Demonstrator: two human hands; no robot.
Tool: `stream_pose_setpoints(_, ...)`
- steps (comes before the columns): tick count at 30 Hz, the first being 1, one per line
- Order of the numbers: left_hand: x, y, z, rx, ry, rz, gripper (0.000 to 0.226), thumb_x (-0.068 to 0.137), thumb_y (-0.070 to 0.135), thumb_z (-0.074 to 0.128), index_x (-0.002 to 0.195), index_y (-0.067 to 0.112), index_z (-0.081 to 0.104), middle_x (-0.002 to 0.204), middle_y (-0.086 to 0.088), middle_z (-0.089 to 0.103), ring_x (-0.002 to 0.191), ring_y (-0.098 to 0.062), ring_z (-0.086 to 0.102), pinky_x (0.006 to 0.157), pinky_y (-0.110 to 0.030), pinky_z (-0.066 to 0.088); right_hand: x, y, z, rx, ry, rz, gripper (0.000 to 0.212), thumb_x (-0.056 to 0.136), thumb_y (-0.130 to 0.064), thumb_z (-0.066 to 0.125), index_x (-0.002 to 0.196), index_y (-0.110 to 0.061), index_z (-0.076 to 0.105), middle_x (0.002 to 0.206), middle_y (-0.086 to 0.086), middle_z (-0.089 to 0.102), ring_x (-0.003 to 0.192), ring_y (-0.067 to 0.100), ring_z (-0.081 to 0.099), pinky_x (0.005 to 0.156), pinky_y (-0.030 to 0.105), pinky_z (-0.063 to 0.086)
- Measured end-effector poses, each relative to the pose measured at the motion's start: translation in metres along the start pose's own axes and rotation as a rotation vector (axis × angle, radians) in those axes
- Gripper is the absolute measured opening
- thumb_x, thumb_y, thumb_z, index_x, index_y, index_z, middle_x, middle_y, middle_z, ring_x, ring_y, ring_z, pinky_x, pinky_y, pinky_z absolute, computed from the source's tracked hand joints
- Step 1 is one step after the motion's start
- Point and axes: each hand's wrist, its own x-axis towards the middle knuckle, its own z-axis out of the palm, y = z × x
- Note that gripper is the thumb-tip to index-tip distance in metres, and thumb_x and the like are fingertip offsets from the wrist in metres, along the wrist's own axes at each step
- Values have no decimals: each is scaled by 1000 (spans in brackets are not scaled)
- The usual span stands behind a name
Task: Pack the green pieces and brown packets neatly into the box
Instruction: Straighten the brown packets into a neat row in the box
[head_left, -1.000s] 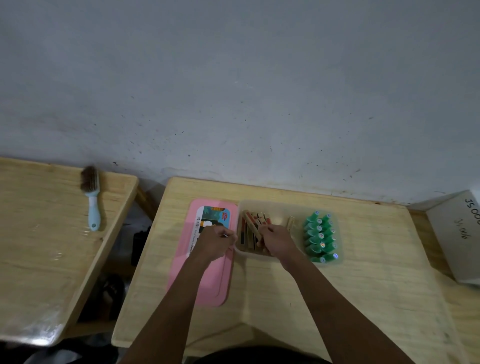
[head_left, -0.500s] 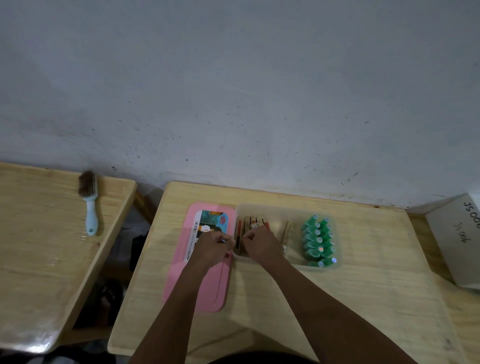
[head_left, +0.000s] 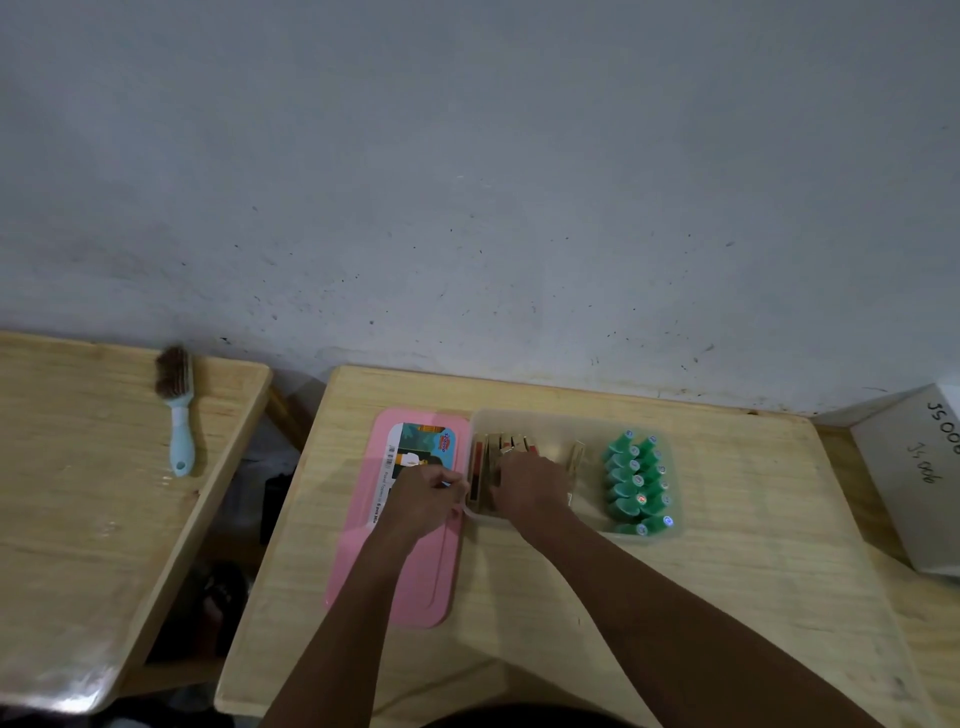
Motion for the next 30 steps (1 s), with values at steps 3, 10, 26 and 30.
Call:
stream_pose_setpoints(3, 0, 0, 1, 11, 5, 9, 21, 89, 17, 63, 108, 8, 67, 103, -11, 69, 71, -15, 66, 62, -21, 50, 1, -7, -1, -31, 10, -20, 15, 91, -24, 58, 102, -17, 65, 97, 1, 69, 86, 19, 67, 62, 28, 40)
stream_pose_setpoints(10, 1, -2, 0, 16, -4, 15, 23, 89, 18, 63, 109, 8, 66, 100, -10, 70, 69, -13, 66, 60, -20, 49, 0, -10, 2, -4, 2, -3, 13, 93, -19, 55, 102, -17, 64, 99, 0, 69, 88, 18, 66, 63, 27, 41)
stream_pose_setpoints(26, 5, -4, 0, -27, -12, -15, 19, 87, 17, 65, 104, 10, 66, 106, -12, 67, 88, -19, 64, 81, -33, 53, -2, 27, 9, 967, -170, 271, 18, 85, -7, 62, 92, 5, 72, 76, 12, 64, 69, 21, 57, 64, 32, 44)
stream_pose_setpoints(30, 4, -4, 1, -23, 4, -3, 19, 87, 18, 65, 105, 11, 67, 106, -10, 68, 90, -19, 65, 81, -32, 54, 0, 26, 11, 912, -204, 264, 20, 81, -11, 62, 87, 6, 72, 70, 10, 59, 64, 18, 52, 61, 30, 42)
